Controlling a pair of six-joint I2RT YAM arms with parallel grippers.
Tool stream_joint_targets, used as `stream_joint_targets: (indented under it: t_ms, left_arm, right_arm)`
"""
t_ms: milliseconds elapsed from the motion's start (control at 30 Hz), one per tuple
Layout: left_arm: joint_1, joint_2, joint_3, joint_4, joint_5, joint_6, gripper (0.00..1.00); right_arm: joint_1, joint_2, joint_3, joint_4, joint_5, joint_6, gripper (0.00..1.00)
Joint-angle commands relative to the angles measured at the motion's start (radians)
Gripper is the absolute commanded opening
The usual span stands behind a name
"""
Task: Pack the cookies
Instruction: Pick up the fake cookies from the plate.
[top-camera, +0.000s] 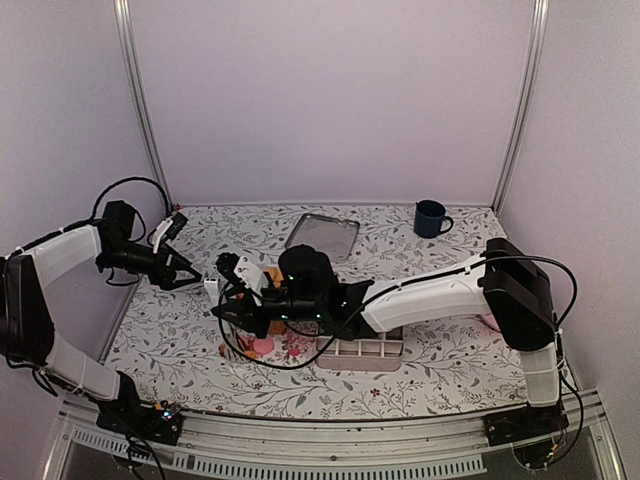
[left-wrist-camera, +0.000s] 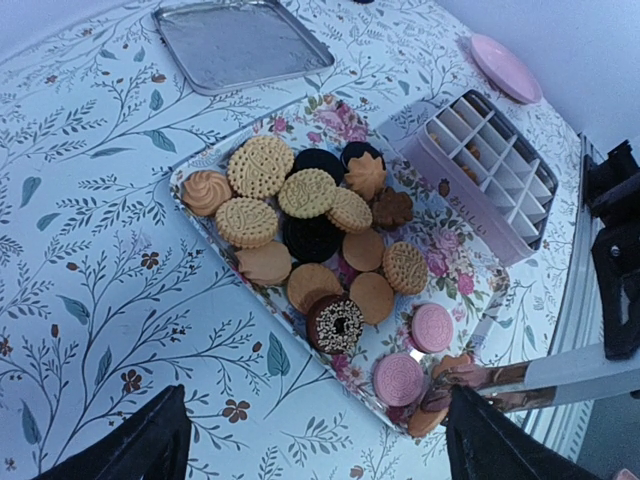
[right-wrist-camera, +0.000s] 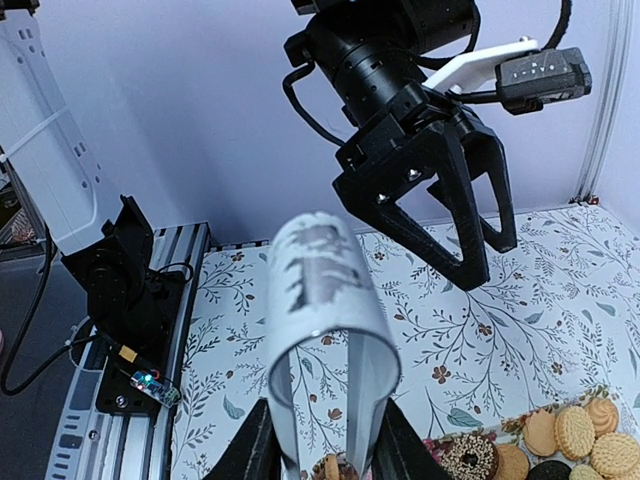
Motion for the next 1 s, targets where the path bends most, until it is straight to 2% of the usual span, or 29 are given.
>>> stream_joint_targets:
  t_ms: [0, 333, 433, 500, 967]
  left_arm:
    - [0.011, -0.009, -0.012, -0.011, 0.019, 0.003, 0.89]
    - [0.011, -0.011, -0.018, -0.012, 0.014, 0.006, 0.89]
    - [0.011, -0.008, -0.021, -0.012, 0.015, 0.006, 0.89]
    - [0.011, -0.008, -0.021, -0.012, 0.017, 0.008, 0.89]
    - [0.011, -0.009, -0.019, -0.015, 0.025, 0.006, 0.89]
  right_arm:
    - [-0.001, -0.060, -0.005, 0.021, 0.044, -0.034, 0.23]
    - [-0.003, -0.066, -0.013, 0.035, 0.066, -0.036, 0.22]
    - [-0.007, -0.076, -0.021, 0.035, 0.086, -0.032, 0.20]
    - [-0.012, -0.087, -0.031, 0.039, 0.096, -0.031, 0.15]
    - [-0.051, -0.181, -0.123, 0.082, 0.120, 0.007, 0.12]
